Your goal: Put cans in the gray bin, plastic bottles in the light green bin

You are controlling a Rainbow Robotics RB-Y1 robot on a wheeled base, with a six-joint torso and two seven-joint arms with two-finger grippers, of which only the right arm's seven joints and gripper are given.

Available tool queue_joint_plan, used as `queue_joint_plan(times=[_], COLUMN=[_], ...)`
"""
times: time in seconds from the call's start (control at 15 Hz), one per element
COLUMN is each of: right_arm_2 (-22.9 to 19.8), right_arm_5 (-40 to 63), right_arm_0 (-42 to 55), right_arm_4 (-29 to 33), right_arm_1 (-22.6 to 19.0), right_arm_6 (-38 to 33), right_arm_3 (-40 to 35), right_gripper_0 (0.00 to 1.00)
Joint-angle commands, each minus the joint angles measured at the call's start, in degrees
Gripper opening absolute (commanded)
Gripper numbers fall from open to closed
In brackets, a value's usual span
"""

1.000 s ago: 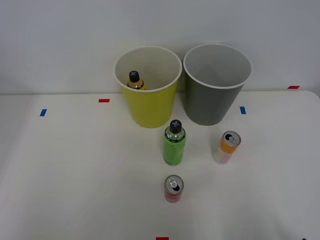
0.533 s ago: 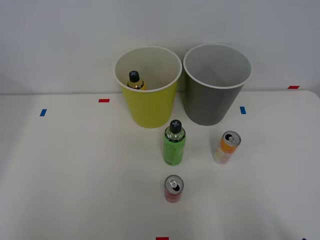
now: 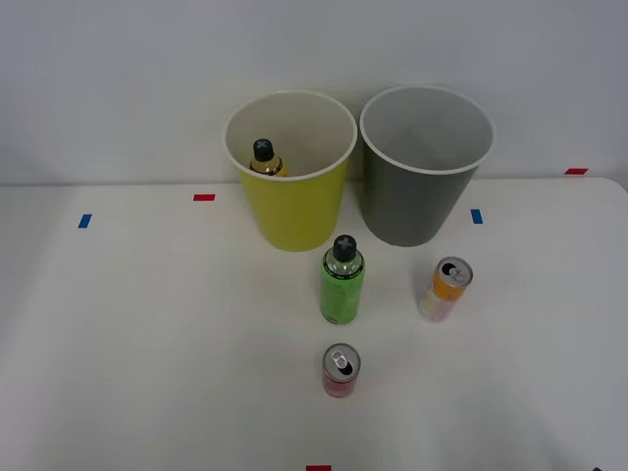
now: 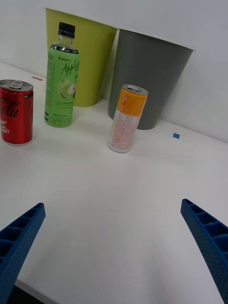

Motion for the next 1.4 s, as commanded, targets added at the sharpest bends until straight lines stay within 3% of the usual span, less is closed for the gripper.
queue_joint_plan(times=[0.07, 0.73, 1.0, 1.4], right_arm_2=[0.0, 0.9, -1.5, -1.0], right_arm_5=[0.0, 0.6, -2.1, -0.2], right_arm_0=[0.0, -1.9, -5.2, -8.0], right_arm_4=[0.0, 0.2, 3.4, 3.2], right_arm_1=[0.0, 1.1, 1.1, -2.4], right_arm_6=[0.0, -0.1, 1.0, 3.5], right_arm_3=[0.0, 1.9, 2.7, 2.7], right_gripper_0=[1.00, 1.00, 1.00, 1.00])
